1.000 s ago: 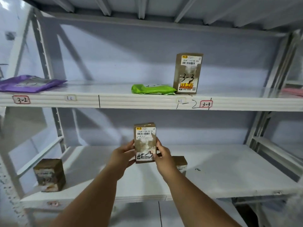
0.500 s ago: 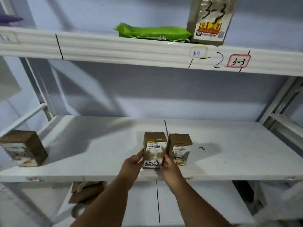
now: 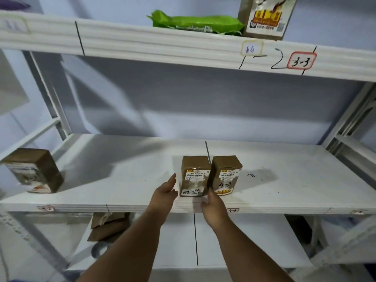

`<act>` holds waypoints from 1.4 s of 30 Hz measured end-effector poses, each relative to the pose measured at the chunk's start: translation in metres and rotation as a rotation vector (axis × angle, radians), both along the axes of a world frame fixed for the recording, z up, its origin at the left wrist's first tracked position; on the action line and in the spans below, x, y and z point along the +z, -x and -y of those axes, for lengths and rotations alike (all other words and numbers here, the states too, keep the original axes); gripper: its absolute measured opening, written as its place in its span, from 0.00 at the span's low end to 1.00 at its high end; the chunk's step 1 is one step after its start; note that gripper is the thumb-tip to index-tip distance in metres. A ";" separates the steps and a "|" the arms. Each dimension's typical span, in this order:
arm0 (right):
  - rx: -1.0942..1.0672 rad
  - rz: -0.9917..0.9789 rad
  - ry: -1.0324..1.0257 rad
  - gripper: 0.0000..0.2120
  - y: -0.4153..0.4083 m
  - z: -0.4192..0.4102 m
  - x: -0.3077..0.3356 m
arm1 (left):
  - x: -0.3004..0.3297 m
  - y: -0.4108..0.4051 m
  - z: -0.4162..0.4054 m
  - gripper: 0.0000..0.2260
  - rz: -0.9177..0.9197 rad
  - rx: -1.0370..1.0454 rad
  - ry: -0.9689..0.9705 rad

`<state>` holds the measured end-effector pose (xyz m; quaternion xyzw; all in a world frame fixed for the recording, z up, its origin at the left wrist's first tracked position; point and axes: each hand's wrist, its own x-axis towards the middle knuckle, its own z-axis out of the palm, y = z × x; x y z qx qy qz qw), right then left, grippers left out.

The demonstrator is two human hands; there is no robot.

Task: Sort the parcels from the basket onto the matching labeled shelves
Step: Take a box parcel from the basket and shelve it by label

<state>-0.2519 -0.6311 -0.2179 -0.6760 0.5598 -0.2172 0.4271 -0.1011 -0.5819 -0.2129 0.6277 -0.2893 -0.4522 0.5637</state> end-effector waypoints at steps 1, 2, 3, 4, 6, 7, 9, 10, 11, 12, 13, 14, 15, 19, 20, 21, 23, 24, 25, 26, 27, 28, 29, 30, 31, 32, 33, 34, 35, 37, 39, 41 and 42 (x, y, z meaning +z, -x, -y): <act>-0.024 -0.060 0.020 0.22 0.001 -0.006 0.003 | 0.004 -0.005 -0.004 0.25 -0.011 -0.003 -0.008; -0.044 -0.114 0.027 0.20 0.001 -0.012 0.008 | 0.011 -0.011 -0.010 0.26 -0.016 -0.001 -0.011; -0.061 -0.161 0.026 0.17 0.001 -0.017 0.012 | 0.018 -0.017 -0.017 0.25 -0.014 0.011 -0.012; -0.072 -0.199 0.010 0.15 -0.002 -0.021 0.016 | 0.027 -0.024 -0.025 0.24 -0.001 0.027 -0.007; -0.062 -0.262 -0.044 0.13 -0.015 -0.023 0.027 | 0.044 -0.040 -0.043 0.21 0.025 0.074 0.005; -0.031 -0.292 -0.067 0.14 -0.028 -0.024 0.036 | 0.053 -0.050 -0.056 0.19 0.039 0.112 0.016; 0.119 -0.327 -0.056 0.16 -0.059 -0.030 0.055 | 0.069 -0.078 -0.086 0.17 0.077 0.208 0.029; 0.204 -0.353 -0.022 0.16 -0.079 -0.034 0.065 | 0.076 -0.093 -0.104 0.16 0.098 0.267 0.027; 0.265 -0.381 0.014 0.16 -0.096 -0.040 0.077 | 0.084 -0.106 -0.123 0.15 0.109 0.319 0.015; 0.330 -0.379 0.048 0.16 -0.119 -0.050 0.088 | 0.090 -0.125 -0.149 0.14 0.120 0.399 0.015; 0.392 -0.366 0.089 0.15 -0.140 -0.061 0.098 | 0.097 -0.141 -0.177 0.13 0.137 0.481 0.003; 0.473 -0.332 0.131 0.15 -0.167 -0.077 0.104 | 0.103 -0.157 -0.209 0.11 0.151 0.564 -0.001; 0.545 -0.304 0.180 0.16 -0.193 -0.093 0.110 | 0.108 -0.172 -0.241 0.11 0.160 0.637 -0.006; 0.746 -0.076 0.094 0.17 -0.283 -0.185 0.132 | 0.109 -0.216 -0.374 0.14 0.161 0.934 -0.043; 0.826 -0.042 0.079 0.17 -0.305 -0.210 0.134 | 0.108 -0.222 -0.408 0.15 0.163 1.014 -0.066; 0.905 -0.020 0.066 0.18 -0.323 -0.230 0.136 | 0.107 -0.227 -0.435 0.16 0.147 1.077 -0.102; 1.041 0.023 0.069 0.20 -0.362 -0.271 0.132 | 0.103 -0.237 -0.494 0.16 0.120 1.207 -0.131; 1.076 0.040 0.069 0.20 -0.380 -0.288 0.127 | 0.103 -0.239 -0.518 0.16 0.101 1.258 -0.142; 1.098 0.057 0.059 0.21 -0.396 -0.303 0.121 | 0.101 -0.244 -0.539 0.15 0.087 1.301 -0.163; 1.100 0.073 0.046 0.21 -0.410 -0.313 0.116 | 0.099 -0.249 -0.555 0.15 0.074 1.330 -0.176; 1.102 0.075 0.014 0.21 -0.424 -0.324 0.108 | 0.093 -0.257 -0.571 0.16 0.076 1.350 -0.192; 1.097 0.072 -0.014 0.21 -0.437 -0.331 0.099 | 0.088 -0.262 -0.582 0.16 0.086 1.360 -0.201; 1.094 0.064 -0.034 0.21 -0.448 -0.337 0.088 | 0.078 -0.269 -0.589 0.17 0.099 1.361 -0.210; 1.092 0.058 -0.052 0.21 -0.459 -0.342 0.076 | 0.067 -0.275 -0.594 0.17 0.102 1.356 -0.217; 1.079 0.047 -0.074 0.21 -0.468 -0.346 0.066 | 0.055 -0.280 -0.596 0.17 0.101 1.353 -0.225; 1.059 0.025 -0.102 0.21 -0.476 -0.350 0.051 | 0.040 -0.284 -0.597 0.16 0.090 1.354 -0.238; 1.037 -0.005 -0.119 0.21 -0.482 -0.352 0.035 | 0.024 -0.288 -0.595 0.16 0.075 1.349 -0.265; 1.021 -0.031 -0.147 0.21 -0.486 -0.353 0.017 | 0.006 -0.291 -0.592 0.17 0.045 1.338 -0.289; 1.001 -0.059 -0.182 0.21 -0.489 -0.354 -0.003 | -0.013 -0.292 -0.589 0.17 0.003 1.327 -0.306; 0.982 -0.126 -0.247 0.20 -0.494 -0.353 -0.050 | -0.057 -0.296 -0.583 0.16 -0.096 1.322 -0.334; 0.972 -0.197 -0.295 0.17 -0.502 -0.350 -0.108 | -0.112 -0.305 -0.576 0.15 -0.171 1.324 -0.381; 0.936 -0.253 -0.343 0.10 -0.510 -0.346 -0.174 | -0.174 -0.316 -0.571 0.15 -0.251 1.338 -0.410; 0.922 -0.291 -0.361 0.08 -0.513 -0.346 -0.216 | -0.213 -0.322 -0.566 0.14 -0.284 1.339 -0.419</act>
